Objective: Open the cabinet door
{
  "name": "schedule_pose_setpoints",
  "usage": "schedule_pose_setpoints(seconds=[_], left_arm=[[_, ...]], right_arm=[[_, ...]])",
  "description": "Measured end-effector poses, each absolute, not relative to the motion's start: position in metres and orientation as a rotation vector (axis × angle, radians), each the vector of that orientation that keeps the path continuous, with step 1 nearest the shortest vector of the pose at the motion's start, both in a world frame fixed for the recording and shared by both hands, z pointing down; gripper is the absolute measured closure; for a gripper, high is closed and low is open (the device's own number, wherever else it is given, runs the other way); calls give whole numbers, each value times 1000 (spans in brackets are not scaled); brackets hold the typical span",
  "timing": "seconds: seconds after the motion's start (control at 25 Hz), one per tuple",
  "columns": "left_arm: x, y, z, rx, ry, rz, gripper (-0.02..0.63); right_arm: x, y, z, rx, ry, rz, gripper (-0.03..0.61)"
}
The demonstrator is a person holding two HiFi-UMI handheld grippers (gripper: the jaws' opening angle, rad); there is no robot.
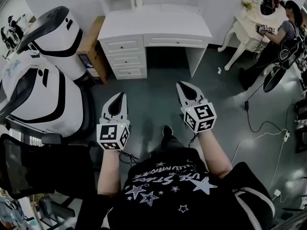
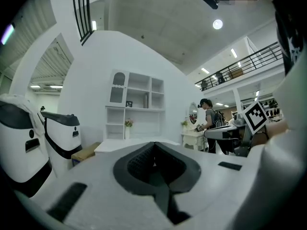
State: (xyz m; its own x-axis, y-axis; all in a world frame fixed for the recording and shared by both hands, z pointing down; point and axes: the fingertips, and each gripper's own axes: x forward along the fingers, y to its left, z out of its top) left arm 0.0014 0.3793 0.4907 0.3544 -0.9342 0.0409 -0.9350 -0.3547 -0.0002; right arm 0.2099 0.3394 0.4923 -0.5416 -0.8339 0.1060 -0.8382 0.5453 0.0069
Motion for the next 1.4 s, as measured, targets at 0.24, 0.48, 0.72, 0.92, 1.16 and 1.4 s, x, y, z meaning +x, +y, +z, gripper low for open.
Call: schedule_pose_setpoints(seconds=[0.24, 0.48, 0.72, 0.92, 1.16, 1.4], left_arm=[[-2, 375, 496, 2547, -1770, 37, 606], [-6, 350, 499, 2545, -1774, 41, 606], [-16, 288, 497, 2549, -1802, 82, 606], [-16, 211, 485, 2565, -1814, 86, 606], [-10, 117, 473, 2554, -1837, 75, 605], [-8, 39, 460, 2547, -1880, 69, 605]], right_arm=[[211, 333, 499, 1432, -2668, 64, 572], [213, 297, 508, 1468, -2682, 118, 572], [211, 232, 512, 1479, -2698, 143, 572], [219, 153, 506, 1507, -2702, 156, 572], [228, 56, 491, 1498, -2712, 138, 572], [231, -34, 473, 1479, -2753, 104, 572]])
